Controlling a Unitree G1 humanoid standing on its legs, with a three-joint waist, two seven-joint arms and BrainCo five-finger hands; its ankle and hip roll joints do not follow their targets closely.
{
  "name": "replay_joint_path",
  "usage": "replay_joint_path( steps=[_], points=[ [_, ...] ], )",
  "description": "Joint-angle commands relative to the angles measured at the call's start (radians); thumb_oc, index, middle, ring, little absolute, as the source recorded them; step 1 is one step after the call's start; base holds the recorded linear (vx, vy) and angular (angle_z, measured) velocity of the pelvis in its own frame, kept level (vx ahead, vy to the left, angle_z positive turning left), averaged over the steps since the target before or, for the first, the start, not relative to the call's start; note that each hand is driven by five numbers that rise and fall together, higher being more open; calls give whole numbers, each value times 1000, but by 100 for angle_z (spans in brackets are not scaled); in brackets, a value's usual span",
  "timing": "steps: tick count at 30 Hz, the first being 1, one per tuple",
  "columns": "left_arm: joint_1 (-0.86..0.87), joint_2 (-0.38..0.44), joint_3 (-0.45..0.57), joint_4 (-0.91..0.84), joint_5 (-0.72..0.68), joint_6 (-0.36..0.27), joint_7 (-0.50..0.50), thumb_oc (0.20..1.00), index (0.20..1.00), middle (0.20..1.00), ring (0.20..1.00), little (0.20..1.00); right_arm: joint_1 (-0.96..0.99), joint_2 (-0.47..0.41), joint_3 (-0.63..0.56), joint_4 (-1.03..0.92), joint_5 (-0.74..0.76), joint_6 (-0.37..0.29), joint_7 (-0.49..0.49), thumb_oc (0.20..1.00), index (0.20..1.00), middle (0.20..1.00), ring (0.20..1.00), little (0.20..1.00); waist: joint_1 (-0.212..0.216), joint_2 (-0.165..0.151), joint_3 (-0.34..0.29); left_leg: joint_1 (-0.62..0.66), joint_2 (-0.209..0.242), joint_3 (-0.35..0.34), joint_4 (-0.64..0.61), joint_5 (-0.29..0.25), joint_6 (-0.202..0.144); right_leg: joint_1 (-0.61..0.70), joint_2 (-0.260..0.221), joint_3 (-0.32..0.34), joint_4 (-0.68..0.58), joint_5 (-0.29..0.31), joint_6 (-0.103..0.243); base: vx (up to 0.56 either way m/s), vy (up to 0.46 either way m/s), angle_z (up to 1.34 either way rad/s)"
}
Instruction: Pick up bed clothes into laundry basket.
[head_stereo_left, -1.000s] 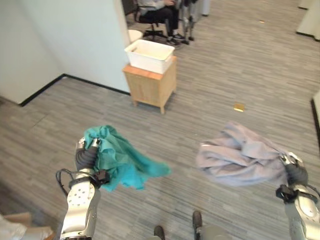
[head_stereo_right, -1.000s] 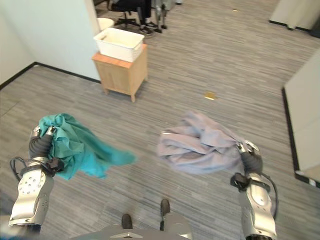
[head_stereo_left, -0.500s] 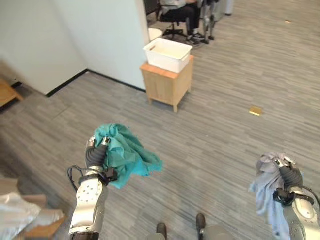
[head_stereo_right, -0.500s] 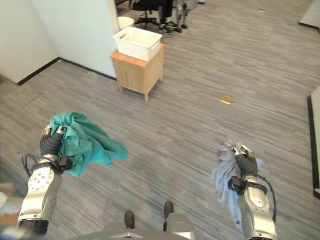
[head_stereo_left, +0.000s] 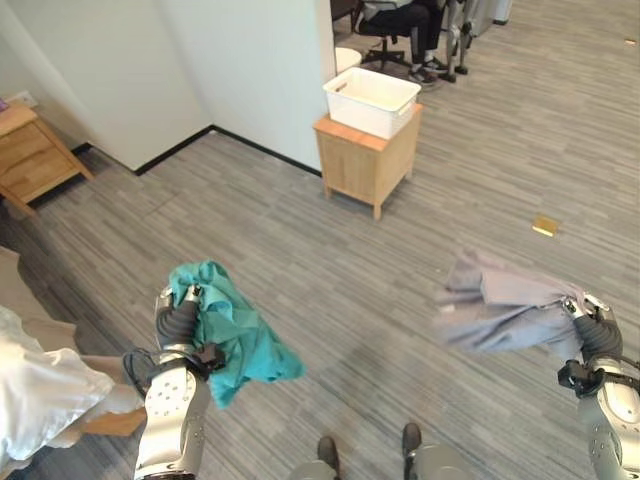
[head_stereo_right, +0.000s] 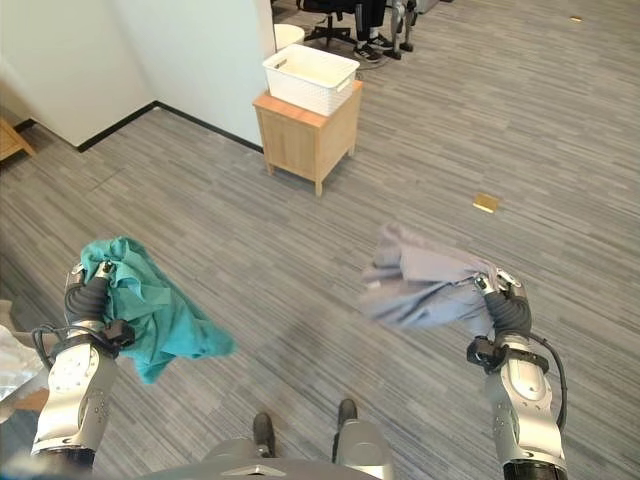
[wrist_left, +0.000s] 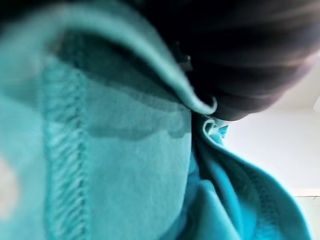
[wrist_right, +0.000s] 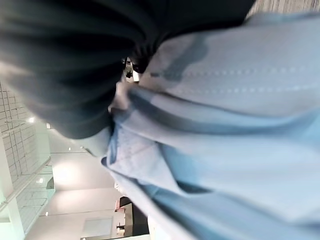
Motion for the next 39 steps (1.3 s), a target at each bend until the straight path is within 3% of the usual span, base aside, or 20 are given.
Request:
replay_joint_path(
  steps=[1, 2, 4, 7, 8, 14, 16, 17, 18, 20, 21, 22, 24, 26, 27, 29, 30, 35, 37, 39],
  points=[
    [-34, 79, 37, -37, 8, -80, 23, 200, 200, 200, 200, 200, -81, 3, -30, -59, -12, -92, -17, 200, 200, 200, 200, 200, -1, -36, -43, 0, -30, -25, 24, -60, 18, 71, -5, 64, -23, -7, 35, 109, 98, -13],
    [-40, 83, 36, -35, 12, -78, 25, 200, 200, 200, 200, 200, -85, 2, -32, -58, -16, -93, -19, 200, 200, 200, 200, 200, -5, -32, -38, 5, -29, -22, 23, -66, 24, 55, -5, 65, 18, -3, 42, 91, 118, -23],
    [-59, 105, 41, -26, 30, -74, 33, 200, 200, 200, 200, 200, -102, 8, -30, -74, -26, -96, -18, 200, 200, 200, 200, 200, -13, -21, -4, 31, -17, 19, 21, -86, 44, -63, -8, 50, 247, 59, 103, 61, 88, -46],
    [-69, 121, 44, -22, 36, -78, 34, 200, 200, 200, 200, 200, -94, 17, -39, -86, -38, -95, -19, 200, 200, 200, 200, 200, -28, -13, 10, 70, -12, 36, 6, -99, 44, -140, -24, 37, 337, 98, 119, 278, 11, -67],
    [-84, 129, 58, -36, 25, -88, 25, 200, 200, 200, 200, 200, -61, 22, -65, -92, -38, -90, -12, 200, 200, 200, 200, 200, -65, -13, 4, 126, -3, 53, -2, -135, 10, -189, -77, 25, 191, 79, 101, 395, -82, -45],
    [-105, 125, 57, -23, 20, -107, 39, 200, 200, 200, 200, 200, -23, 13, -81, -86, -39, -101, -17, 200, 200, 200, 200, 200, -116, -12, -15, 252, 73, 41, 2, -164, -81, -229, -106, -13, -66, 168, 116, 487, -207, -9],
    [-93, 119, 57, -28, 29, -109, 35, 200, 200, 200, 200, 200, -12, 1, -83, -92, -38, -94, -5, 200, 200, 200, 200, 200, -125, -10, -23, 243, 112, 8, 77, -117, -106, -213, -85, -5, -32, 155, 104, 489, -382, 16],
    [-77, 102, 82, -29, 11, -109, 41, 200, 200, 200, 200, 200, -30, -12, -60, -90, -7, -101, 10, 200, 200, 200, 200, 200, -108, -22, -31, 171, 175, -25, 314, 45, -116, -150, -17, -10, -6, 120, 40, 467, -494, 51],
    [-68, 94, 90, -35, -1, -107, 39, 200, 200, 200, 200, 200, -45, -23, -54, -78, 8, -106, 6, 200, 200, 200, 200, 200, -99, -37, -32, 110, 202, -34, 487, 106, -110, -109, 8, -15, -14, 98, 1, 647, -708, 35],
    [-54, 92, 97, -44, -16, -100, 30, 200, 200, 200, 200, 200, -45, -44, -52, -78, 29, -109, 7, 200, 200, 200, 200, 200, -51, -74, 1, -19, 186, -98, 744, 118, -71, -39, 39, 6, -23, 56, -63, 378, -481, -25],
    [-55, 93, 96, -45, -16, -99, 30, 200, 200, 200, 200, 200, -46, -43, -53, -77, 29, -109, 7, 200, 200, 200, 200, 200, -53, -76, 2, -28, 184, -102, 753, 119, -68, -41, 36, 4, -25, 60, -64, 352, -334, -44],
    [-55, 90, 82, -48, -24, -96, 31, 200, 200, 200, 200, 200, -55, -64, -53, -68, 30, -101, -14, 200, 200, 200, 200, 200, -20, -95, 26, -146, 143, -116, 811, 50, -50, 22, 42, 14, -46, 39, -75, 343, -223, -38],
    [-58, 83, 78, -44, -29, -93, 34, 200, 200, 200, 200, 200, -58, -65, -53, -62, 32, -98, -16, 200, 200, 200, 200, 200, -9, -103, 29, -193, 141, -88, 804, 42, -47, 49, 42, 20, -62, 38, -75, 333, -159, -12],
    [-59, 82, 72, -38, -35, -101, 34, 200, 200, 200, 200, 200, -55, -63, -57, -62, 44, -102, -14, 200, 200, 200, 200, 200, 3, -97, 24, -235, 162, -15, 660, 42, -59, 90, 41, 11, -74, 27, -66, 439, -14, -1],
    [-55, 84, 59, -24, -39, -104, 33, 200, 200, 200, 200, 200, -51, -63, -49, -61, 39, -100, -13, 200, 200, 200, 200, 200, 15, -79, 16, -236, 143, 37, 475, 50, -69, 128, 49, 21, -80, 2, -52, 527, 83, 3],
    [-52, 83, 58, -18, -35, -104, 34, 200, 200, 200, 200, 200, -50, -65, -45, -60, 30, -98, -12, 200, 200, 200, 200, 200, 26, -75, 13, -232, 110, 50, 386, 75, -68, 134, 52, 28, -78, -5, -50, 383, 80, 6],
    [-43, 81, 58, -17, -27, -106, 39, 200, 200, 200, 200, 200, -49, -68, -30, -61, 11, -92, -5, 200, 200, 200, 200, 200, 48, -59, 6, -237, 46, 18, 275, 85, -62, 168, 71, 42, -64, -34, -48, 245, 42, -27],
    [-49, 74, 68, -29, -9, -110, 44, 200, 200, 200, 200, 200, -43, -43, -38, -64, 0, -84, 7, 200, 200, 200, 200, 200, 39, -46, -22, -119, 8, -2, 152, 55, -44, 177, 70, 37, -39, -53, -38, 232, 105, -46],
    [-50, 72, 69, -28, 0, -102, 51, 200, 200, 200, 200, 200, -37, -30, -44, -61, -9, -85, 2, 200, 200, 200, 200, 200, 33, -39, -32, -62, -12, 7, 97, 22, -13, 156, 58, 21, 53, -49, -11, 104, 121, -17],
    [-72, 84, 63, -26, 5, -103, 62, 200, 200, 200, 200, 200, -52, -18, -30, -65, -27, -83, 2, 200, 200, 200, 200, 200, 21, -28, -8, -19, -15, 14, 76, 5, 13, 63, 36, 3, 239, 28, 54, -10, 99, 5]
  ],
)
